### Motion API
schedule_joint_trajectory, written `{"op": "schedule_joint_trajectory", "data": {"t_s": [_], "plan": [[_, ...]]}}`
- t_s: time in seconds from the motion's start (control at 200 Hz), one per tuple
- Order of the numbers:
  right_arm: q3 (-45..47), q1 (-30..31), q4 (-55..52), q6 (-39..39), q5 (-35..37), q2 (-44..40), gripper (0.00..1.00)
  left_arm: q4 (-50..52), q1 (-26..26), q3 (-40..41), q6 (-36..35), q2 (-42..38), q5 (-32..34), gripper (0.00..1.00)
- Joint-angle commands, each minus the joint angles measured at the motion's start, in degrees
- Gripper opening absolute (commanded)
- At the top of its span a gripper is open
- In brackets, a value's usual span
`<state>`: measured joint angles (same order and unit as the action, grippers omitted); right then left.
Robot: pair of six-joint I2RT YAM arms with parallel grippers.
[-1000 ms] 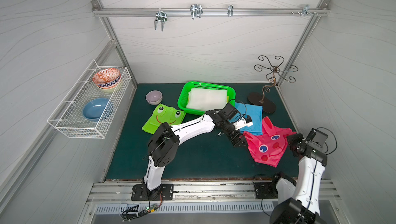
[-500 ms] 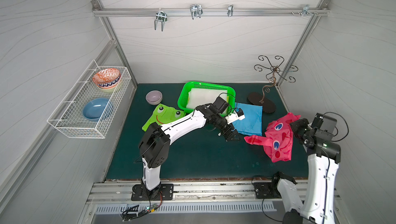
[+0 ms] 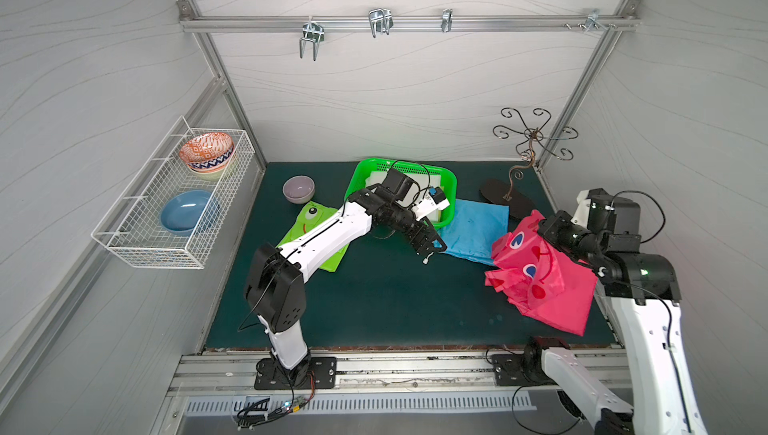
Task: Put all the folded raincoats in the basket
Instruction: Adjust the raincoat at the corner of the board.
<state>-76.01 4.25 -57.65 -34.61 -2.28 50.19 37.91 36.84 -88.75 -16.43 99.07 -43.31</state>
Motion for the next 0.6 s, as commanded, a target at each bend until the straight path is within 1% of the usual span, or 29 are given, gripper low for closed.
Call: {"op": "schedule_joint_trajectory", "data": {"t_s": [0.0,0.065,0.125,0.195,0.28,0.35,0.43,0.465,0.575,0.595], "plan": [[-4.8,3.7,-6.2,6.7,1.0,1.0,0.00,3.0,-2.0,-3.8,-3.1,-3.8,-4.3,0.97],[-5.9,6.0,-7.0,8.2,0.3,1.5,0.00,5.1,-3.3,-4.6,-4.5,-4.7,-5.3,0.97],[-6.0,7.2,-8.4,7.8,1.6,1.7,0.00,6.5,-4.1,-5.0,-5.7,-5.3,-5.5,0.98],[-3.1,7.1,-7.4,6.7,4.8,0.1,0.00,7.1,-4.3,-4.8,-6.7,-5.7,-5.0,0.98],[-0.2,5.8,-5.6,6.4,8.5,-0.1,0.00,6.8,-4.3,-4.0,-7.0,-5.6,-5.9,0.99],[2.0,2.5,-3.3,6.0,6.6,1.2,0.00,5.7,-4.2,-3.3,-6.1,-5.1,-6.6,0.99],[5.3,-2.6,0.3,5.3,-0.4,2.6,0.00,3.7,-4.2,-2.4,-4.6,-4.5,-6.9,0.99],[6.8,-4.5,1.8,4.9,-2.4,2.9,0.00,3.0,-4.2,-2.2,-4.2,-4.2,-6.9,0.99],[10.9,-10.5,3.8,4.7,-1.9,3.9,0.00,1.0,-4.2,-2.0,-2.6,-2.8,-6.8,0.99],[11.5,-11.8,3.9,4.8,-1.4,4.1,0.03,0.7,-4.1,-2.0,-2.2,-2.5,-6.9,0.99]]}}
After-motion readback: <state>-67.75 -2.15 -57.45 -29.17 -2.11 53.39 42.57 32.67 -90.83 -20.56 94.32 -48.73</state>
